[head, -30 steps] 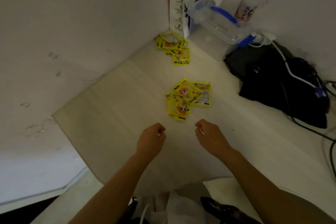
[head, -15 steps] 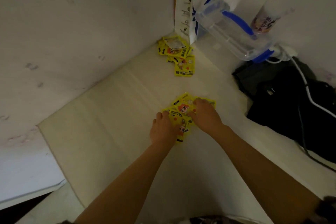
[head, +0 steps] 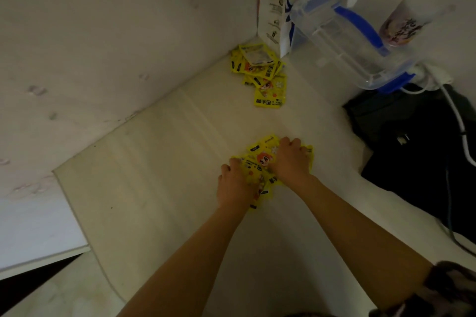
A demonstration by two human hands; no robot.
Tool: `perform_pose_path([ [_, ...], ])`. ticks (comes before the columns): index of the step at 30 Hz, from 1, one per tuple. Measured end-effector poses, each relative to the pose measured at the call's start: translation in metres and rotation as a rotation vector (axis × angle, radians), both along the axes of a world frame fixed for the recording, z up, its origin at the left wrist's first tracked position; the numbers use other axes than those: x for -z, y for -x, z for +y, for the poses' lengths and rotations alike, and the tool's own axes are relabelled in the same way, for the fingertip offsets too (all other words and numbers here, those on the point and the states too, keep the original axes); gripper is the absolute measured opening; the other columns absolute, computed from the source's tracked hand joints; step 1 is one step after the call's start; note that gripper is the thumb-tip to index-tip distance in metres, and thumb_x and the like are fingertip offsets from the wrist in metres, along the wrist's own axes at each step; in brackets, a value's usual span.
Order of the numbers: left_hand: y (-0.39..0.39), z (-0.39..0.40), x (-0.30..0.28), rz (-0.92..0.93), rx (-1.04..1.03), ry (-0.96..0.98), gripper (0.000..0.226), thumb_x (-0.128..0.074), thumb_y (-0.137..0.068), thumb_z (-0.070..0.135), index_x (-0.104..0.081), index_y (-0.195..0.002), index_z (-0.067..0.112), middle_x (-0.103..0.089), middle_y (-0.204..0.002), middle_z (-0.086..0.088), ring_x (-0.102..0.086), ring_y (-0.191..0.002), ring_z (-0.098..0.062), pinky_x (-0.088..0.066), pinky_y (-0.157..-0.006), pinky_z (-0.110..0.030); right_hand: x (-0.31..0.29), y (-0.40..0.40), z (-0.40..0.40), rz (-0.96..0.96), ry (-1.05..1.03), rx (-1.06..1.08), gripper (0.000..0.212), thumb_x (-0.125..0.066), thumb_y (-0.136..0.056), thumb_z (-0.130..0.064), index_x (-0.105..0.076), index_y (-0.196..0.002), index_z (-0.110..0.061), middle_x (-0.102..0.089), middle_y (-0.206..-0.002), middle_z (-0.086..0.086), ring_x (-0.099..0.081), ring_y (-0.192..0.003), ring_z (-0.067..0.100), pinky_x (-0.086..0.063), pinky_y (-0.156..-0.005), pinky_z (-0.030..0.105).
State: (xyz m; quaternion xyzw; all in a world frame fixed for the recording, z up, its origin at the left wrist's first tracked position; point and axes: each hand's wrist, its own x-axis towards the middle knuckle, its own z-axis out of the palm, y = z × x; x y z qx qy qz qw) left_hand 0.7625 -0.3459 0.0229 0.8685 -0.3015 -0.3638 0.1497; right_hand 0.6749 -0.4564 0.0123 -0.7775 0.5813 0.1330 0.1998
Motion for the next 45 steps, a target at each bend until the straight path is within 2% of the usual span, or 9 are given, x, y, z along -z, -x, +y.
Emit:
perform_pose_path([
  [3, -0.005, 0.003, 0.002, 0.048, -0.064, -0.002, 0.065, -0.074, -0.074, 0.038, -0.036, -0.124, 0.023, -0.058, -0.116, -0.008, -0.054, -0.111, -0.031, -0.05, -0.086, -0.042, 0.0, 0.001, -0.002, -0.002, -0.025, 0.004, 0.068, -0.072, -0.077, -0.04, -0.04, -0.127, -0.007, -0.04, -0.127, 0.018, -0.046, -0.115, 0.039, -0.039, -0.097, 0.041],
  [9, -0.019, 0.012, -0.003, -0.042, -0.028, -0.072, 0.049, -0.066, -0.08, 0.041, -0.043, -0.117, 0.019, -0.064, -0.106, -0.009, -0.055, -0.106, -0.031, -0.052, -0.081, -0.045, -0.01, 0.007, -0.002, -0.266, -0.097, 0.105, 0.039, -0.064, -0.085, -0.027, -0.046, -0.117, -0.015, -0.064, -0.103, 0.012, -0.064, -0.091, 0.034, -0.054, -0.076, 0.043],
  [13, -0.036, 0.021, -0.001, -0.077, -0.039, -0.111, 0.029, -0.063, -0.08, 0.041, -0.053, -0.091, 0.017, -0.064, -0.101, -0.01, -0.057, -0.1, -0.031, -0.052, -0.078, -0.04, -0.024, 0.025, -0.005, -0.434, -0.091, 0.297, 0.035, -0.065, -0.085, -0.041, -0.048, -0.106, -0.018, -0.063, -0.096, 0.008, -0.066, -0.078, 0.031, -0.056, -0.071, 0.044],
  [19, -0.041, 0.027, -0.004, -0.006, -0.114, 0.021, 0.033, -0.064, -0.079, 0.044, -0.045, -0.066, 0.02, -0.062, -0.084, -0.01, -0.06, -0.085, -0.032, -0.052, -0.065, -0.04, -0.03, 0.067, -0.002, -0.57, -0.167, 0.557, 0.034, -0.068, -0.084, -0.038, -0.052, -0.098, -0.011, -0.061, -0.087, 0.004, -0.057, -0.065, 0.011, -0.045, -0.052, 0.028],
  [23, -0.037, 0.021, -0.005, -0.069, -0.028, 0.056, 0.03, -0.065, -0.083, 0.035, -0.06, -0.089, 0.007, -0.052, -0.106, -0.009, -0.05, -0.105, -0.031, -0.047, -0.083, -0.037, -0.02, 0.078, 0.008, -0.493, -0.19, 0.581, 0.035, -0.067, -0.083, -0.039, -0.054, -0.095, -0.008, -0.059, -0.083, 0.003, -0.058, -0.068, 0.015, -0.042, -0.052, 0.027],
  [29, -0.027, 0.007, -0.003, -0.068, 0.039, 0.105, 0.027, -0.066, -0.082, 0.025, -0.059, -0.097, 0.003, -0.048, -0.124, -0.012, -0.046, -0.112, -0.032, -0.042, -0.095, -0.038, -0.014, 0.072, 0.007, -0.282, -0.169, 0.486, 0.057, -0.063, -0.085, -0.047, -0.05, -0.12, -0.004, -0.046, -0.122, 0.017, -0.048, -0.113, 0.037, -0.045, -0.091, 0.043],
  [34, -0.025, 0.004, 0.013, -0.143, 0.113, 0.039, 0.036, -0.058, -0.083, 0.037, -0.061, -0.109, 0.011, -0.053, -0.123, -0.007, -0.043, -0.117, -0.027, -0.032, -0.093, -0.032, -0.012, 0.062, 0.003, -0.236, -0.164, 0.422, 0.065, -0.067, -0.081, -0.047, -0.042, -0.124, -0.005, -0.046, -0.128, 0.018, -0.043, -0.118, 0.038, -0.043, -0.092, 0.045],
  [38, -0.023, 0.002, 0.006, -0.151, 0.064, 0.036, 0.036, -0.061, -0.085, 0.024, -0.058, -0.114, 0.003, -0.043, -0.131, -0.013, -0.043, -0.115, -0.033, -0.037, -0.099, -0.039, -0.01, 0.057, 0.0, -0.318, -0.192, 0.462, 0.066, -0.075, -0.075, -0.043, -0.039, -0.121, -0.011, -0.05, -0.124, 0.016, -0.051, -0.111, 0.037, -0.048, -0.09, 0.049],
  [45, -0.025, 0.001, 0.017, -0.174, 0.118, -0.018, 0.035, -0.053, -0.085, 0.038, -0.059, -0.11, 0.015, -0.059, -0.11, -0.008, -0.051, -0.104, -0.029, -0.036, -0.083, -0.034, -0.004, 0.055, -0.01, -0.262, -0.255, 0.411, 0.063, -0.08, -0.068, -0.046, -0.055, -0.111, -0.008, -0.057, -0.115, 0.015, -0.059, -0.102, 0.032, -0.053, -0.078, 0.041],
])
